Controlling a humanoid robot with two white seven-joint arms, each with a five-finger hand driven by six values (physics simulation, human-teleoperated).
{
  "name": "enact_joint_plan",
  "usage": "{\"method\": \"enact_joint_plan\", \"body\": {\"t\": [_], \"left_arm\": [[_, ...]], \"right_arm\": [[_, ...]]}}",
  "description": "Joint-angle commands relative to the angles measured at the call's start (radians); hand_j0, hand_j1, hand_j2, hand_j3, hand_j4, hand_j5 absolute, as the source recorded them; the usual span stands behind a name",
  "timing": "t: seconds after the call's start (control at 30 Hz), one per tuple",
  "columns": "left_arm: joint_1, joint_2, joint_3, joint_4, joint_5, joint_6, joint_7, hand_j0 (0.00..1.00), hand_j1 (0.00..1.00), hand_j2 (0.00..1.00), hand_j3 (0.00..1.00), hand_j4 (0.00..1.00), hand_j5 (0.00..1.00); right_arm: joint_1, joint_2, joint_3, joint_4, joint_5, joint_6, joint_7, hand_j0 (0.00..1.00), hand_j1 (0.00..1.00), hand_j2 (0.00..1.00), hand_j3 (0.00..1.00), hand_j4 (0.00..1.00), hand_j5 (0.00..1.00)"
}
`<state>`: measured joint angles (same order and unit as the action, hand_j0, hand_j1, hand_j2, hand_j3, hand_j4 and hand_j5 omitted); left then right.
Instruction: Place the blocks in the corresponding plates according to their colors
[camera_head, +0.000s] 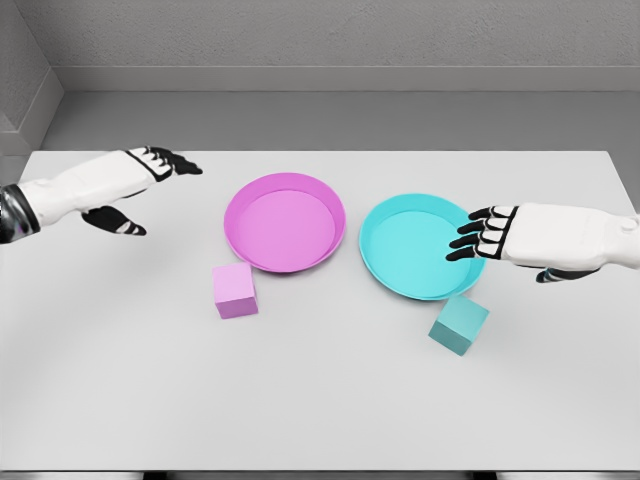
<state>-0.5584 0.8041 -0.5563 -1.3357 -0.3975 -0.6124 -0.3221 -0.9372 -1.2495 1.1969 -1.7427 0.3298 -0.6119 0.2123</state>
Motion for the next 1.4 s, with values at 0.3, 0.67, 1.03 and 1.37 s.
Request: {"method": "enact_joint_plan", "body": {"t": [0.3,0.67,1.03,1.37], "left_arm": [[-0.071,0.02,-0.145,-0.05,-0.123,0.001,-0.031,1.0,1.0,1.0,1.0,1.0,1.0],[-0.153,0.02,-0.313,-0.059,-0.124,0.001,-0.043,1.0,1.0,1.0,1.0,1.0,1.0],[-0.17,0.009,-0.383,-0.068,-0.136,0.001,-0.043,1.0,1.0,1.0,1.0,1.0,1.0],[-0.212,-0.008,-0.45,-0.066,-0.139,0.001,-0.043,1.0,1.0,1.0,1.0,1.0,1.0]], "right_arm": [[0.006,0.022,0.076,-0.001,0.005,0.001,-0.007,1.0,1.0,1.0,1.0,1.0,1.0],[0.031,0.093,0.095,0.008,0.009,0.001,-0.01,1.0,1.0,1.0,1.0,1.0,1.0],[0.08,0.144,0.095,0.098,0.031,0.001,-0.047,1.0,1.0,1.0,1.0,1.0,1.0],[0.103,0.14,0.095,0.133,0.081,0.001,-0.157,1.0,1.0,1.0,1.0,1.0,1.0]]}}
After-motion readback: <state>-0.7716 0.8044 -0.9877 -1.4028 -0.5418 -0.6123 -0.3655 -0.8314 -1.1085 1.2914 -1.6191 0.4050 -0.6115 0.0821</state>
